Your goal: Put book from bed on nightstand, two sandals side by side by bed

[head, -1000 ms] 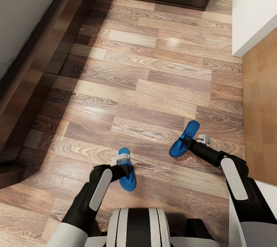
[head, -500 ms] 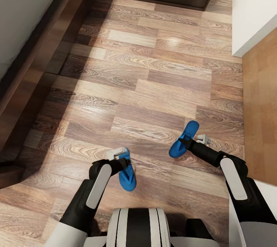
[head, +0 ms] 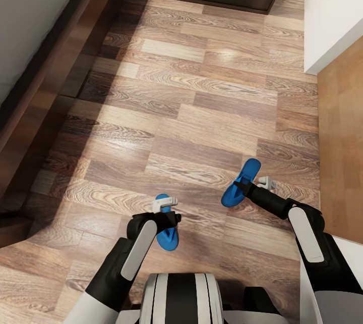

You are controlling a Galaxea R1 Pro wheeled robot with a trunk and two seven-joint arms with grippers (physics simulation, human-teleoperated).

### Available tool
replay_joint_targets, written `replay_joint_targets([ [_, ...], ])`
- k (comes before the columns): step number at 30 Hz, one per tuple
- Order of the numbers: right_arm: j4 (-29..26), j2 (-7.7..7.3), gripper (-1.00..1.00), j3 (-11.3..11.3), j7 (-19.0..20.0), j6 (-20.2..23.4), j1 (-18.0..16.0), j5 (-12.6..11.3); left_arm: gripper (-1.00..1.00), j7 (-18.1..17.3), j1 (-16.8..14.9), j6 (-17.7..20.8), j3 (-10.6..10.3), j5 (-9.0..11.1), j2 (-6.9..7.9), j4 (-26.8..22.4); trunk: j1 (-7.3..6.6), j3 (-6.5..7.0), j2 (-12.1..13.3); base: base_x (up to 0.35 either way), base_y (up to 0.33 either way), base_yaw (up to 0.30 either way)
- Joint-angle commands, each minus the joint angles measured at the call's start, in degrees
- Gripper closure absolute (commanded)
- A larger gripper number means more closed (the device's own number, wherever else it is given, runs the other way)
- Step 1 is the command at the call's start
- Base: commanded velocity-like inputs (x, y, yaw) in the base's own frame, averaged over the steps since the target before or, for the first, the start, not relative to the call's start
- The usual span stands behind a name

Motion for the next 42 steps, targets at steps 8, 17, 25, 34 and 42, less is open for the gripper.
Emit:
replay_joint_targets([
  [8, 0.04, 0.01, 1.0, -0.11, 0.45, 0.29, -0.03, 0.11, -1.0, 0.59, -0.03, 0.07, -0.11, 0.59, 0.0, -0.06, 0.04, -0.47, -0.04, 0.0, 0.0, 0.0],
  [17, 0.12, 0.01, 1.0, -0.1, 0.46, 0.28, -0.03, 0.11, -1.0, 0.59, -0.03, 0.07, -0.11, 0.6, 0.0, 0.02, 0.25, -2.24, -0.15, 0.0, 0.0, 0.0],
  [25, 0.13, 0.01, 1.0, -0.1, 0.46, 0.28, -0.03, 0.11, -1.0, 0.59, -0.03, 0.07, -0.11, 0.52, 0.0, -0.05, 0.25, -2.24, -0.15, 0.0, 0.0, 0.0],
  [34, 0.13, 0.01, 1.0, -0.1, 0.46, 0.28, -0.03, 0.14, -1.0, 0.59, -0.03, 0.07, -0.04, 0.43, 0.0, -0.06, 0.33, -2.76, -0.19, 0.0, 0.0, 0.0],
  [42, 0.13, 0.01, 1.0, -0.1, 0.46, 0.28, -0.03, 0.13, -1.0, 0.74, -0.03, -0.04, 0.2, 0.3, 0.0, -0.21, 0.33, -2.76, -0.19, 0.0, 0.0, 0.0],
])
